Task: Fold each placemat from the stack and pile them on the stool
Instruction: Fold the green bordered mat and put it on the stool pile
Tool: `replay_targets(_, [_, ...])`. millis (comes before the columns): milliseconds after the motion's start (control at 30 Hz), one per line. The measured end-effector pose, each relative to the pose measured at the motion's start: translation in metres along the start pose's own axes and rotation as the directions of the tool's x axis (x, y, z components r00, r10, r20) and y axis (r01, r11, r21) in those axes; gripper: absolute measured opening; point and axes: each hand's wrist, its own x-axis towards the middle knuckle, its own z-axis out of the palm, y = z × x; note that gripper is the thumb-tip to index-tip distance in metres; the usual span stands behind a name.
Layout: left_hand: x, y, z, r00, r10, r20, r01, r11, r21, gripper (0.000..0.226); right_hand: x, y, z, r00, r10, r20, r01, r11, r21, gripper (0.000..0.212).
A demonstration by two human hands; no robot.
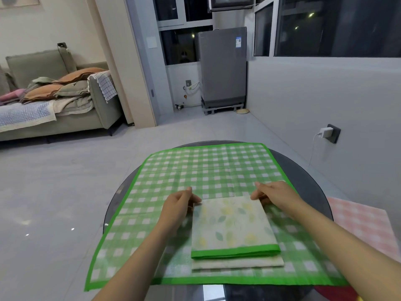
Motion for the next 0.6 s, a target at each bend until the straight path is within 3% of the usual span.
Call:
replay_targets(267, [0.000, 0.001, 0.007, 0.979, 0.199, 0.030, -0.198, 0.920, 0.339, 0.018, -0.006, 0.000, 0.005, 0.986, -0.167, -0.012, 0.150, 0.918, -0.368, 0.030])
replay_targets(333, [-0.001, 0.002, 0.011, 0.965, 0.256, 0.054, -0.248, 0.827, 0.504, 0.017, -0.007, 0.000, 0.008, 0.973, -0.230, 0.000, 0.203, 0.860, -0.468, 0.028])
replay_targets(433, [-0.001, 0.005, 0.019, 0.917, 0.387, 0.097, -0.330, 0.598, 0.730, 0.022, -0.007, 0.002, 0.015, 0.938, -0.344, 0.043, 0.277, 0.670, -0.689, 0.014])
replay_targets(467, [-0.001, 0.006, 0.022, 0.903, 0.405, 0.143, -0.364, 0.546, 0.754, 0.028, -0.006, 0.003, 0.019, 0.927, -0.365, 0.080, 0.306, 0.618, -0.724, 0.018])
replay_targets(600, [-0.011, 0.008, 0.040, 0.898, 0.203, 0.390, -0.435, 0.539, 0.722, 0.052, -0.007, 0.003, 0.038, 0.905, -0.317, 0.283, 0.415, 0.519, -0.747, 0.046])
